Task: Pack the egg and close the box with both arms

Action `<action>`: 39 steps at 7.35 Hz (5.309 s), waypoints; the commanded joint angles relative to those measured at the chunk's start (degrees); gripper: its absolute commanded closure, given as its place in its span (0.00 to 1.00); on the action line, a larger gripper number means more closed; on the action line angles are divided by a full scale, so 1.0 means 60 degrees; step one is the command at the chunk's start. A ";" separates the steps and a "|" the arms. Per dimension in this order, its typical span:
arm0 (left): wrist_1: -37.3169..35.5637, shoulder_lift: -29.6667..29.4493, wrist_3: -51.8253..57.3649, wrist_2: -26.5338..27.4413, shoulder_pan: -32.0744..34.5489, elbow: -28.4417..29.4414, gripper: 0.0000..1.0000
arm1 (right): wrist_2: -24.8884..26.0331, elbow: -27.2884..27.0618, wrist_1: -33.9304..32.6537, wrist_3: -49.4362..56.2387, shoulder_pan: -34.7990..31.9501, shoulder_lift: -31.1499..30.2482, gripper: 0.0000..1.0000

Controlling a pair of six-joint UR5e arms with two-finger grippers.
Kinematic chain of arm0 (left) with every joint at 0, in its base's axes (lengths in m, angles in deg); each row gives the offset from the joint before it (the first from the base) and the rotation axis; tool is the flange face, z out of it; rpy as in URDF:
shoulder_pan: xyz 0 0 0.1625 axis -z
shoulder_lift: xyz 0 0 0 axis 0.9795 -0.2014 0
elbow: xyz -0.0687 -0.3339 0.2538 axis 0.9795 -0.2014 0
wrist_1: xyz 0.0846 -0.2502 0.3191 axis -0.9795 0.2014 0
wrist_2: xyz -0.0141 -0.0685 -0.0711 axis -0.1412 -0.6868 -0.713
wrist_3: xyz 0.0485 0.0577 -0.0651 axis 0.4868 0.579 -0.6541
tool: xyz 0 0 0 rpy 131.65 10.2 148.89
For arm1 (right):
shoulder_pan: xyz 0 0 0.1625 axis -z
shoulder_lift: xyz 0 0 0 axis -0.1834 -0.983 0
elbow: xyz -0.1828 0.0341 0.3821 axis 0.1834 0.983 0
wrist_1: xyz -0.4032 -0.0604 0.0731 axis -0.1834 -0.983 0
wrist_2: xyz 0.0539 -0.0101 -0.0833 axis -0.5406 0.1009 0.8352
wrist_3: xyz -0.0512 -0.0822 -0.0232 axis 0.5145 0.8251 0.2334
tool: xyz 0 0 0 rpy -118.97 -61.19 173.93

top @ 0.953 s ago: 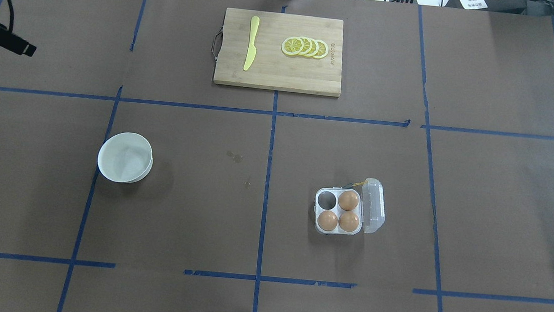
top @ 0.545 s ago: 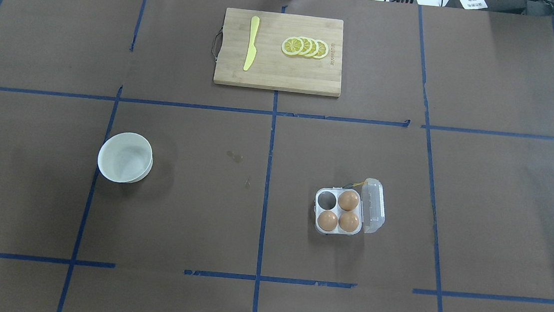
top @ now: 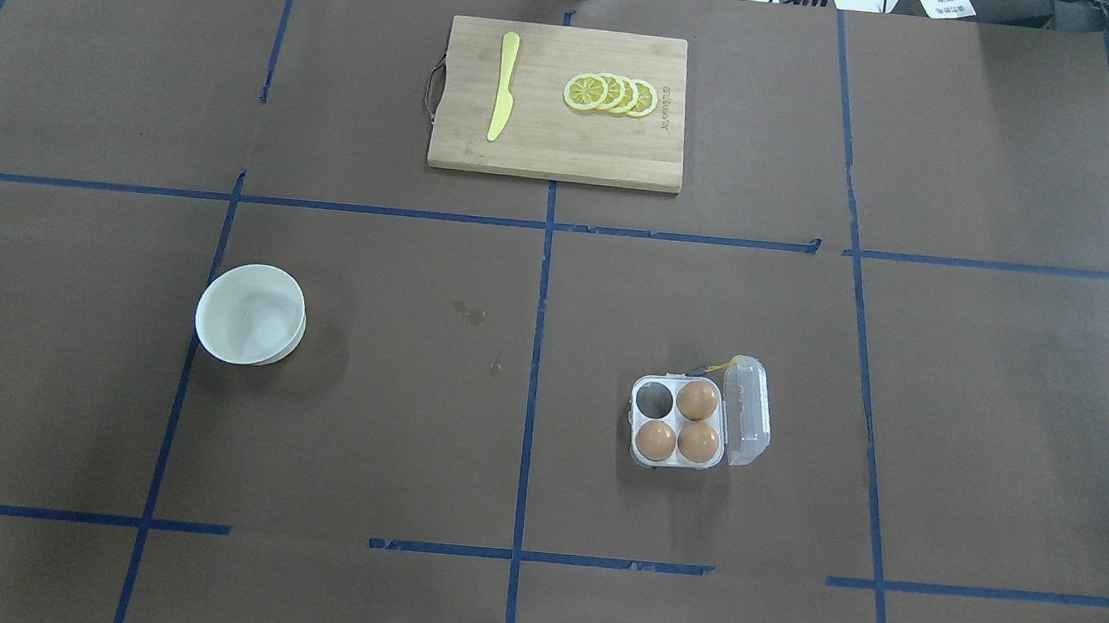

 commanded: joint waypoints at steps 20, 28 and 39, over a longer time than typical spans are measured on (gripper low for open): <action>0.0801 0.0020 -0.0205 -0.0303 0.0240 -0.0130 0.00 | 0.2129 -0.0842 -0.3209 -0.0744 0.3320 0.2026 0.00; 0.1019 0.0020 -0.0205 -0.0230 -0.0210 0.0001 0.00 | 0.1189 0.0404 -0.4527 0.6118 -0.2126 -0.0514 0.00; 0.1050 0.0166 -0.0264 -0.0215 -0.1304 0.0661 0.00 | 0.0853 0.1180 -0.4513 0.6191 -0.2082 -0.0486 0.00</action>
